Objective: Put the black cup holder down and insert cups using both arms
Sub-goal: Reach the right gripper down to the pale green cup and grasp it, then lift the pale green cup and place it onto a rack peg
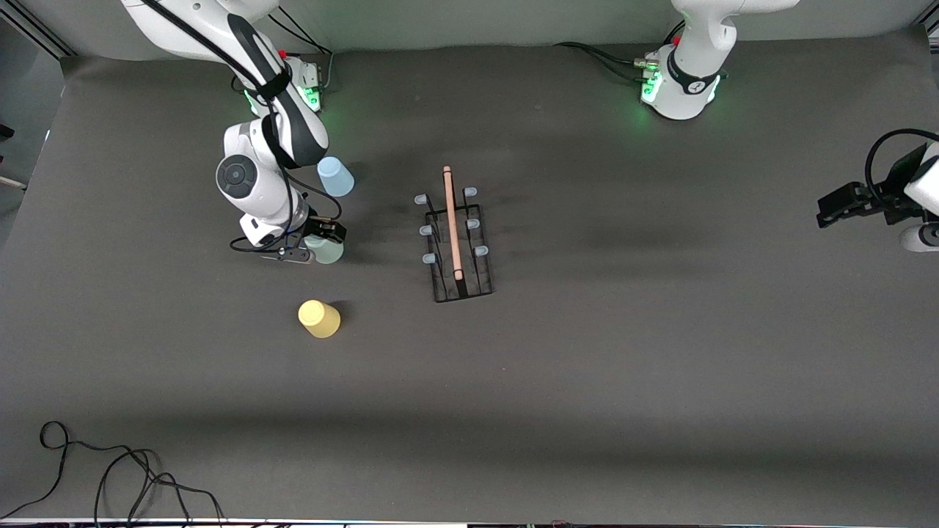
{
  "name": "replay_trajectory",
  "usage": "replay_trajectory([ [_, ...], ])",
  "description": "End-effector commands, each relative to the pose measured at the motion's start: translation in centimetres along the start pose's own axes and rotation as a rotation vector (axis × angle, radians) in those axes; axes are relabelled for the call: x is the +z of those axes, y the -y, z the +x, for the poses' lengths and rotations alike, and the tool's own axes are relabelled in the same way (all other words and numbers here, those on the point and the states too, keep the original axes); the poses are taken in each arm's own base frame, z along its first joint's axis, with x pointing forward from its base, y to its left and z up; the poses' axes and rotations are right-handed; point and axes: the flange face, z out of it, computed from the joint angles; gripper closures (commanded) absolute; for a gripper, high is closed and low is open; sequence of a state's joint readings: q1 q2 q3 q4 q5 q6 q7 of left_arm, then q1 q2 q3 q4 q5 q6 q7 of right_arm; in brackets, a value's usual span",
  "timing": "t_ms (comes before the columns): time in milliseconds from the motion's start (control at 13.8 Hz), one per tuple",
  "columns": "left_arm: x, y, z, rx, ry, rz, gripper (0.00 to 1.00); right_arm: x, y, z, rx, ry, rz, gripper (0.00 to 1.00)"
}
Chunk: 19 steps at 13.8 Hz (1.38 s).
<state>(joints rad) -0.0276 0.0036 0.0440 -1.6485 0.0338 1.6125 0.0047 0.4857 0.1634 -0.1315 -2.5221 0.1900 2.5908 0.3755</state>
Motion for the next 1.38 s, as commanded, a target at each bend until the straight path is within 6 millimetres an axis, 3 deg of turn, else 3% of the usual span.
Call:
replay_trajectory([
  [0, -1.1, -0.6, 1.1, 0.023, 0.009, 0.009, 0.0, -1.9, 0.6, 0.2, 0.023, -0.03, 0.033, 1.0],
  [145, -0.4, -1.0, 1.5, 0.031, 0.024, 0.01, 0.0, -5.0, 1.0, 0.2, 0.022, -0.044, 0.064, 1.0],
  [363, 0.1, -0.1, 1.7, 0.016, 0.032, -0.006, 0.0, -12.6, 1.8, -0.1, 0.028, -0.033, 0.118, 1.0],
  [509, 0.3, -0.1, 1.9, 0.016, 0.035, -0.006, 0.0, -15.8, 3.6, -1.0, 0.1, -0.023, 0.132, 1.0],
  [799, -0.1, -0.1, 1.8, 0.014, 0.025, -0.014, 0.0, -17.7, 12.5, -6.0, 0.193, -0.031, 0.159, 1.0],
  [1017, -0.9, -0.2, 2.0, 0.015, 0.002, -0.023, 0.0, -17.5, 16.3, -9.3, 0.239, -0.039, 0.181, 1.0],
  [1308, -1.5, -0.2, 2.1, 0.016, -0.017, -0.021, 0.0, -14.5, 19.0, -10.7, 0.27, -0.056, 0.175, 1.0],
])
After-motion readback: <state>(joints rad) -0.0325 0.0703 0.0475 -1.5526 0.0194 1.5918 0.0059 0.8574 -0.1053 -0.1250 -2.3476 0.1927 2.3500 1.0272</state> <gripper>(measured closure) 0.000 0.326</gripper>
